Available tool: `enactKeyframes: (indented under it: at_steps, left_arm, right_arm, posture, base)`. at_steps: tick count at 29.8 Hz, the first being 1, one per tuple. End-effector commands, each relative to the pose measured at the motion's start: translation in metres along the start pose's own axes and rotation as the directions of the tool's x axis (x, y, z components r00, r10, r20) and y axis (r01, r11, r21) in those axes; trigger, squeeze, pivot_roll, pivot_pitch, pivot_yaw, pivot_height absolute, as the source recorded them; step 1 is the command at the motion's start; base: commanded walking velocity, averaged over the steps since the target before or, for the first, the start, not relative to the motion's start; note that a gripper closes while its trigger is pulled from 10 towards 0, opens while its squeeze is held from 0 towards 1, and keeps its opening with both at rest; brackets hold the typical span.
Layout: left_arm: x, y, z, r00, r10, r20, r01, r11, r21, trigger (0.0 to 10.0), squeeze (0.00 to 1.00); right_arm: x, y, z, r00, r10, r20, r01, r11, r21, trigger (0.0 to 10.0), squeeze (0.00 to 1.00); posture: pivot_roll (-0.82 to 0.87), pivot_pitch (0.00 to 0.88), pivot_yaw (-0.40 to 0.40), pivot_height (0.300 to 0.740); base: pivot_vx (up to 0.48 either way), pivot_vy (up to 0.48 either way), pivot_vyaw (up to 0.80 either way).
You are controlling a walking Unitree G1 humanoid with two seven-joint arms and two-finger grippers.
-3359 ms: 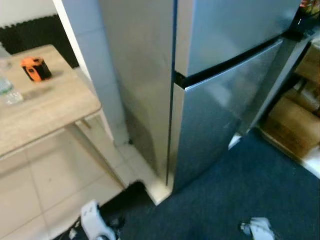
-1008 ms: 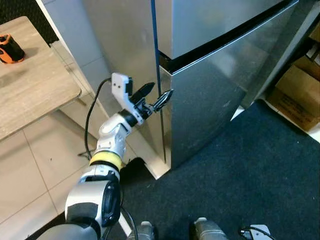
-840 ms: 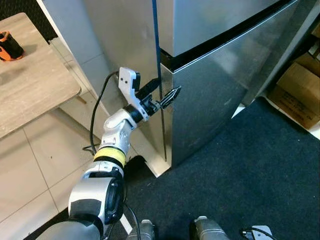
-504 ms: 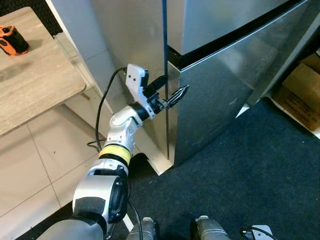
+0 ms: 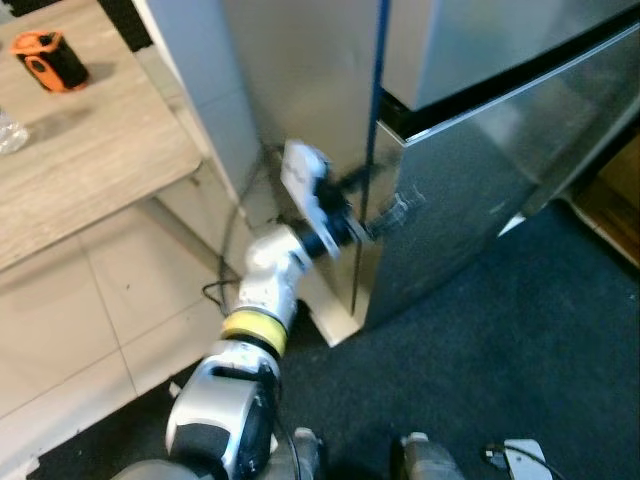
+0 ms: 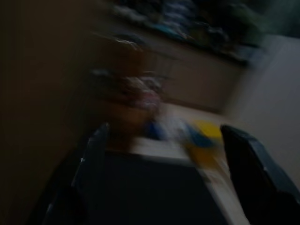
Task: Restocking fridge
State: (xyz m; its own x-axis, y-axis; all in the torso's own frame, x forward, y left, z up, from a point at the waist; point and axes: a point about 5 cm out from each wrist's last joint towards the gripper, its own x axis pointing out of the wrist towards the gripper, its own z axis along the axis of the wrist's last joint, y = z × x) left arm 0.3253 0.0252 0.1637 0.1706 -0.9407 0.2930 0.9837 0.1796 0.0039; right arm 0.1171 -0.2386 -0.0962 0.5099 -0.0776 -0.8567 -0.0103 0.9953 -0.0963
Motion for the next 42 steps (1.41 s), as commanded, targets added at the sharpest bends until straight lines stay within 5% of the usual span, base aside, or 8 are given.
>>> enactKeyframes:
  at_steps: [1,13,17,18,20,24,29,42]
  left_arm:
    - [0.017,-0.015,-0.003,0.993,-0.114,-0.005,0.114,0.993,-0.015,10.0,0.00]
    - [0.010,-0.030,-0.017,0.988,-0.155,-0.023,0.152,0.984,-0.092,10.0,0.00]
    - [-0.004,-0.022,-0.025,0.998,-0.004,-0.070,0.000,0.999,-0.053,10.0,0.00]
    - [-0.015,-0.011,-0.026,0.986,0.129,-0.103,-0.130,0.992,-0.001,10.0,0.00]
    - [-0.015,-0.011,-0.026,0.986,0.129,-0.103,-0.130,0.992,-0.001,10.0,0.00]
    - [-0.044,0.019,-0.009,0.885,0.455,-0.095,-0.434,0.882,0.183,10.0,0.00]
    - [-0.056,0.035,0.010,0.816,0.577,-0.021,-0.552,0.791,0.262,10.0,0.00]
    - [-0.037,0.048,0.049,0.792,0.585,0.176,-0.610,0.746,0.267,10.0,0.00]
  right_arm:
    - [-0.005,0.001,-0.021,0.998,-0.003,-0.066,0.004,1.000,0.014,10.0,0.00]
    - [-0.002,0.005,-0.014,0.998,-0.004,-0.056,0.006,1.000,0.029,10.0,0.00]
    - [-0.001,0.006,-0.013,0.999,-0.002,-0.054,0.004,0.999,0.032,10.0,0.00]
    - [-0.001,0.007,-0.012,0.999,-0.001,-0.054,0.003,0.999,0.033,10.0,0.00]
    - [-0.001,0.007,-0.012,0.999,-0.001,-0.054,0.003,0.999,0.033,10.0,0.00]
    - [-0.001,0.008,-0.012,0.998,0.001,-0.057,0.001,1.000,0.030,10.0,0.00]
    - [-0.001,0.008,-0.012,0.998,0.001,-0.058,0.000,1.000,0.027,10.0,0.00]
    - [-0.002,0.008,-0.016,0.998,-0.003,-0.061,0.005,1.000,0.031,10.0,0.00]
  posture:
    - [-0.10,0.211,0.043,0.740]
    - [-0.09,0.176,0.058,0.740]
    - [-0.09,0.171,0.059,0.740]
    - [-0.09,0.168,0.059,0.740]
    - [-0.09,0.168,0.059,0.740]
    - [-0.08,0.166,0.055,0.740]
    - [-0.08,0.168,0.056,0.740]
    - [-0.09,0.182,0.059,0.740]
  base:
    - [0.000,0.000,0.00]
    - [0.000,0.000,0.00]
    - [0.000,0.000,0.00]
    - [0.000,0.000,0.00]
    - [0.000,0.000,0.00]
    - [0.000,0.000,0.00]
    - [0.000,0.000,0.00]
    - [0.000,0.000,0.00]
